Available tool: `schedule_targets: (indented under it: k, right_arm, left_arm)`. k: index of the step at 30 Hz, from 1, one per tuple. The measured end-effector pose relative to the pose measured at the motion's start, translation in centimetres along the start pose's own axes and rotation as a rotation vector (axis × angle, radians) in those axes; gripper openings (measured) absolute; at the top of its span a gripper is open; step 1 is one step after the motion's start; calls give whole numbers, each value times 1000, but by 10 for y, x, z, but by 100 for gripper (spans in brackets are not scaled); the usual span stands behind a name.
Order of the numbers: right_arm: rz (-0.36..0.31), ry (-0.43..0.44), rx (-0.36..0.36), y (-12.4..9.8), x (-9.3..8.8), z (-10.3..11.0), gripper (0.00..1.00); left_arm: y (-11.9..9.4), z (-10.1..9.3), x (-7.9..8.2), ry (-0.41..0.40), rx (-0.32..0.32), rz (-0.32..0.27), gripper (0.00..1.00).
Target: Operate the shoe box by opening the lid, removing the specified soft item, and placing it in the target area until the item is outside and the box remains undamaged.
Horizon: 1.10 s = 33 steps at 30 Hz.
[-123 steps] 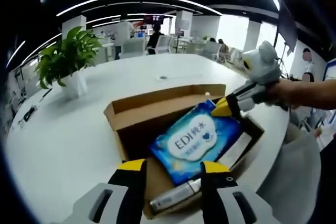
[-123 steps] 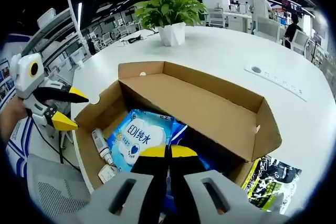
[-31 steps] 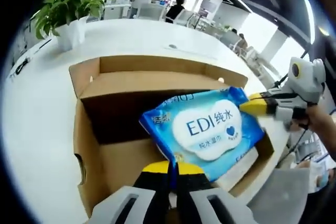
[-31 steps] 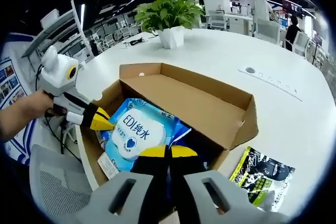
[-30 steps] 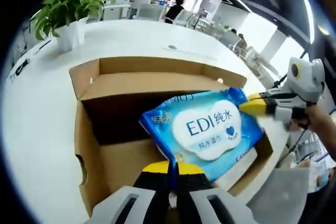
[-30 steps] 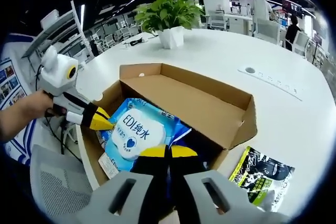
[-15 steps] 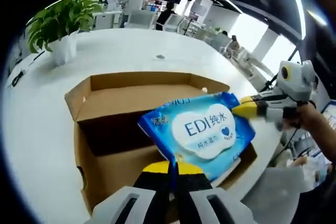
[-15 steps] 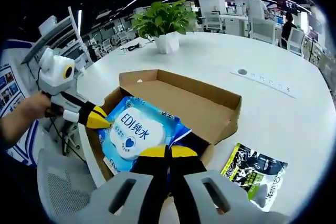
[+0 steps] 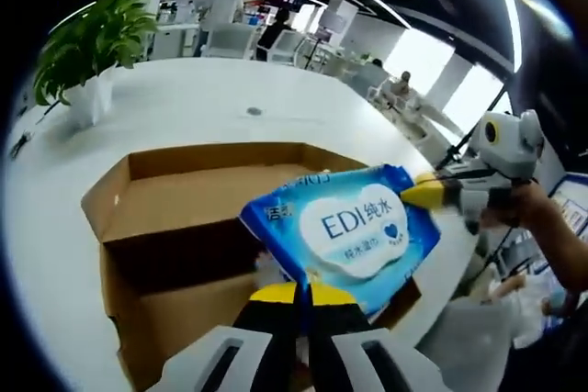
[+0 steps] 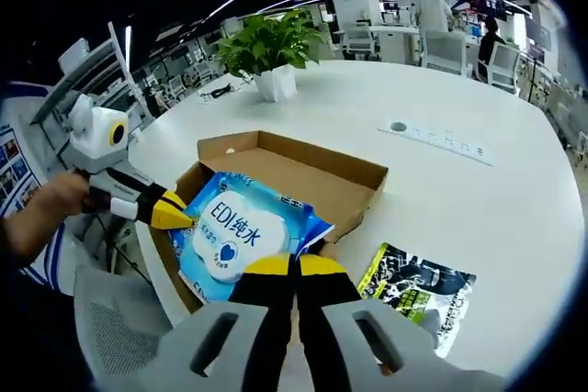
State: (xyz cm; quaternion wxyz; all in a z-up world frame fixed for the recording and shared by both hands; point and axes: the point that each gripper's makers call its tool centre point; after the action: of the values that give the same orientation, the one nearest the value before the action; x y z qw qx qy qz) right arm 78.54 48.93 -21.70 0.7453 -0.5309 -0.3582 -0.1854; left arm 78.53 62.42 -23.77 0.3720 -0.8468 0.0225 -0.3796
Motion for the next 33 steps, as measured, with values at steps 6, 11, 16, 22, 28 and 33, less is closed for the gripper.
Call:
schedule_targets:
  k: [6, 11, 16, 22, 28, 33]
  right_arm:
    - [-1, 15, -26, -10, -3, -16, 0]
    - [-4, 34, -40, -15, -4, -29, 0]
    - [-6, 55, -59, -23, -6, -44, 0]
    - [-18, 89, -85, -33, -8, -64, 0]
    - [-26, 118, -106, -44, -13, -83, 0]
    - [-30, 133, -129, -53, -17, -99, 0]
  left_arm:
    - [10, -15, 8, 31, -21, 2, 1]
    - [18, -25, 14, 47, -35, 4, 1]
    - [28, -37, 21, 58, -48, -1, 1]
    - [42, -53, 27, 81, -55, 1, 1]
    - [56, -69, 33, 111, -68, 7, 1]
    - [67, -80, 39, 125, -84, 7, 1]
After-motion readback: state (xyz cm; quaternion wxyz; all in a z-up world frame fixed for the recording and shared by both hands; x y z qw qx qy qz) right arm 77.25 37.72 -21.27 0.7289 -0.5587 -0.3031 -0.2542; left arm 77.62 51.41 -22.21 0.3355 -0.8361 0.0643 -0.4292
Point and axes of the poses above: the point that each gripper's makers call its tool centre point, and the gripper's own axes: y roughly forward along the fingers, z roughly to its left, x roughly out of its top, and after that the axes turned 6 degrees about -x, right-handed
